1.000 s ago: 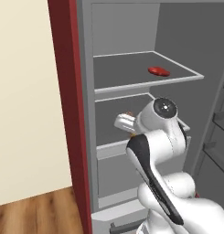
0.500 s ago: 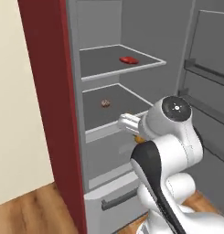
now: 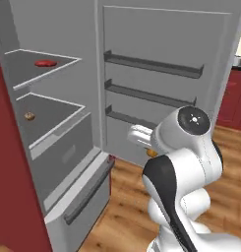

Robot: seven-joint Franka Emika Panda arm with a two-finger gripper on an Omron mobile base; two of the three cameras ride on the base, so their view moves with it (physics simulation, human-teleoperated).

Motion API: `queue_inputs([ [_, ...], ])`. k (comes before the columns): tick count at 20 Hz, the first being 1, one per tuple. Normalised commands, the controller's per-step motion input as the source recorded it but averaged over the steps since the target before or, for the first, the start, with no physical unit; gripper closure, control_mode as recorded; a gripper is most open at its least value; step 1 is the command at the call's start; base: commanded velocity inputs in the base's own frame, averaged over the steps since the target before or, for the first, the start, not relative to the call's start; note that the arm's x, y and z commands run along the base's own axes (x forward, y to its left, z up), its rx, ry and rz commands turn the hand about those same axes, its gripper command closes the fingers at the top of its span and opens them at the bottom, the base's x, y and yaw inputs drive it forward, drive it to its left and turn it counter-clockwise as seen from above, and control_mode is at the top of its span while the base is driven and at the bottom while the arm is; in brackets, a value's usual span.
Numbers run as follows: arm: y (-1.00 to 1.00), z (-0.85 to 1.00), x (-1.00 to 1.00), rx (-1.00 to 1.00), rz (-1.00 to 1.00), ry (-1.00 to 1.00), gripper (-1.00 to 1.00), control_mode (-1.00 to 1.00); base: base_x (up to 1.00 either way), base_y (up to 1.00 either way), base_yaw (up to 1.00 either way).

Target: Place one mushroom and one steak in each tupperware on the nearby counter, to pack two identical lunches.

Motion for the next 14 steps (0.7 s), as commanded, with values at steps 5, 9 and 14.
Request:
queue_inputs([
  [5, 0.0, 0.0, 0.0, 0.0, 0.0, 0.0, 1.0, 1.0, -0.69, 0.06, -0.92],
  [9, 0.0, 0.0, 0.0, 0.0, 0.0, 0.0, 1.0, 1.0, -0.46, -0.45, -0.8],
  [14, 0.0, 0.0, 0.0, 0.0, 0.0, 0.0, 1.0, 1.0, 0.39, -0.95, -0.33],
])
